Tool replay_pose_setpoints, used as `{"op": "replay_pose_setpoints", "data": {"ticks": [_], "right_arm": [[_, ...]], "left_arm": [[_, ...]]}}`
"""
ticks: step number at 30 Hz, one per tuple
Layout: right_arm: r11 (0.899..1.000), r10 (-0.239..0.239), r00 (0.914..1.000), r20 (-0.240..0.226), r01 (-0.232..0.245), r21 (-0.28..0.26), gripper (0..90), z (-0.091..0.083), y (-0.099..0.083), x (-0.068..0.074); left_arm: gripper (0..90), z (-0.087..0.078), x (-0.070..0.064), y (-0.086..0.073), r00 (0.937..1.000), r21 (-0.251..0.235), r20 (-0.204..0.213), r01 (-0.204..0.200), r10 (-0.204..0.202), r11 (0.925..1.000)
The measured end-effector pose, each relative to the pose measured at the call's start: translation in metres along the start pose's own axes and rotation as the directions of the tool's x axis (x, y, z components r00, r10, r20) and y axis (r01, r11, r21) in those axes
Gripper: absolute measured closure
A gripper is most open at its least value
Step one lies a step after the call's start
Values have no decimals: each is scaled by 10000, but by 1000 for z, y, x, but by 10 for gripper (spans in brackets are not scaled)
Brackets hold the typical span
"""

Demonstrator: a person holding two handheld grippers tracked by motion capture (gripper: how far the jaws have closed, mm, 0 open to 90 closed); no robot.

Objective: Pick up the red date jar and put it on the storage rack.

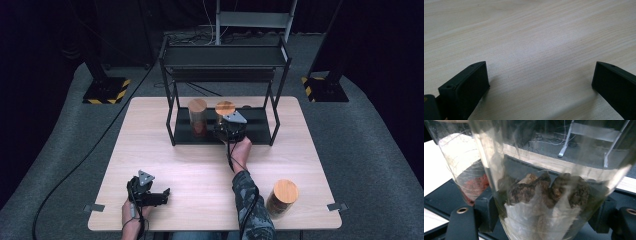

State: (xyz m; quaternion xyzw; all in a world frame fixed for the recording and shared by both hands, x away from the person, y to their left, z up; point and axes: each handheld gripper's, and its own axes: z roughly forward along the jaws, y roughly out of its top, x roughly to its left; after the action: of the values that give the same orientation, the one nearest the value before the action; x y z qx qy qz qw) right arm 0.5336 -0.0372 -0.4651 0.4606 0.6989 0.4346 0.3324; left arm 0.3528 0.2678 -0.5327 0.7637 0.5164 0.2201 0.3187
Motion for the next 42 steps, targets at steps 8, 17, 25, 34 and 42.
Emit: {"op": "replay_pose_setpoints", "data": {"ticks": [8,17,25,34,42], "right_arm": [[10000,-16,10000,74,16,-43,248,3,2,-2],[9999,-5,10000,35,4,119,248,11,0,0],[9994,129,9999,-42,-127,323,248,19,-5,0],[9992,287,9995,-136,-283,271,248,24,-4,1],[9987,373,9990,-226,-365,363,249,29,-5,3]], "left_arm": [[1,0,0,0,10000,-2,-2,2,-2,10000],[2,0,0,0,10000,-19,28,-18,18,10000],[1,0,0,0,10000,12,44,-61,61,10000],[1,0,0,0,10000,8,52,-68,68,10000],[1,0,0,0,10000,8,55,-68,68,10000]]}}
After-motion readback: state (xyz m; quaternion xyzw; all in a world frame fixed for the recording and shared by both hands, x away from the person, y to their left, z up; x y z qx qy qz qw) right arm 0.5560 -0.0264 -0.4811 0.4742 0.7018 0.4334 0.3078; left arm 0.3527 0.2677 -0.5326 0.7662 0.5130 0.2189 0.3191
